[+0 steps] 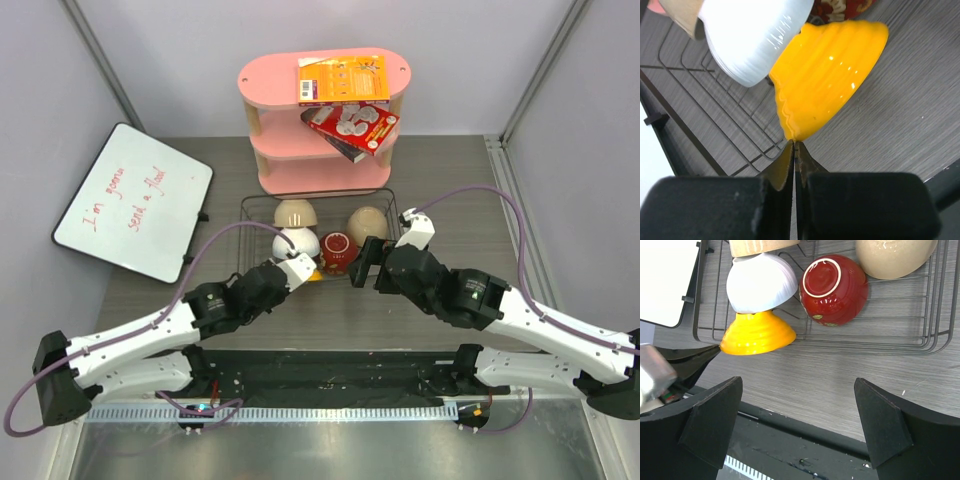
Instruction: Unload the bowls from the dish rack
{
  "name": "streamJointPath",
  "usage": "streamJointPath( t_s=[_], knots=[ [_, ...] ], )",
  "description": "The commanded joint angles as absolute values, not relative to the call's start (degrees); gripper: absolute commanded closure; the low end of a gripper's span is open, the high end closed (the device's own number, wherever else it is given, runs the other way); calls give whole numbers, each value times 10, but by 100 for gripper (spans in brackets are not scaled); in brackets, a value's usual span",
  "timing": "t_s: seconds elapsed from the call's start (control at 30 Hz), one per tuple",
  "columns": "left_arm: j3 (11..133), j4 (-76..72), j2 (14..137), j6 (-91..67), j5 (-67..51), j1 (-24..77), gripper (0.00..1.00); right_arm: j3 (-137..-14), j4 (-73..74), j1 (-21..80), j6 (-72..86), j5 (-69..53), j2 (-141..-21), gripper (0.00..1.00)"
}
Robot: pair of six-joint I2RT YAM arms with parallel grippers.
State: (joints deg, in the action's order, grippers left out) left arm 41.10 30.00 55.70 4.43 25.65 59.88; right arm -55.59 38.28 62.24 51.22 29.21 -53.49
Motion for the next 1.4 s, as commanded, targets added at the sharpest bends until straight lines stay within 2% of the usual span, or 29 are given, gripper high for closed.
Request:
streamJointPath(
  t_s=[0.0,0.03,0.1,0.13,0.2,0.3,0.63,0.87,1.0,1.37],
  knots=[
    [418,258,525,34,253,599,100,-556,374,621,522,300,-531,0],
    [418,257,524,33,255,599,100,-555,373,621,521,299,-532,0],
    [422,258,524,31,255,599,88,-557,373,621,521,299,-532,0],
    [424,264,526,26,251,599,69,-556,373,621,521,299,-532,0],
    [431,272,526,25,240,599,44,-551,373,621,521,301,-533,0],
    [428,269,515,22,224,599,38,-540,369,621,520,302,-537,0],
    [355,171,437,54,214,599,37,-532,323,621,502,301,-562,0],
    [351,171,442,66,221,599,37,-519,300,603,491,298,-577,0],
    [337,142,441,63,228,599,37,-514,231,583,481,277,-584,1],
    [331,118,460,73,267,599,38,-531,139,545,451,204,-734,0]
  ],
)
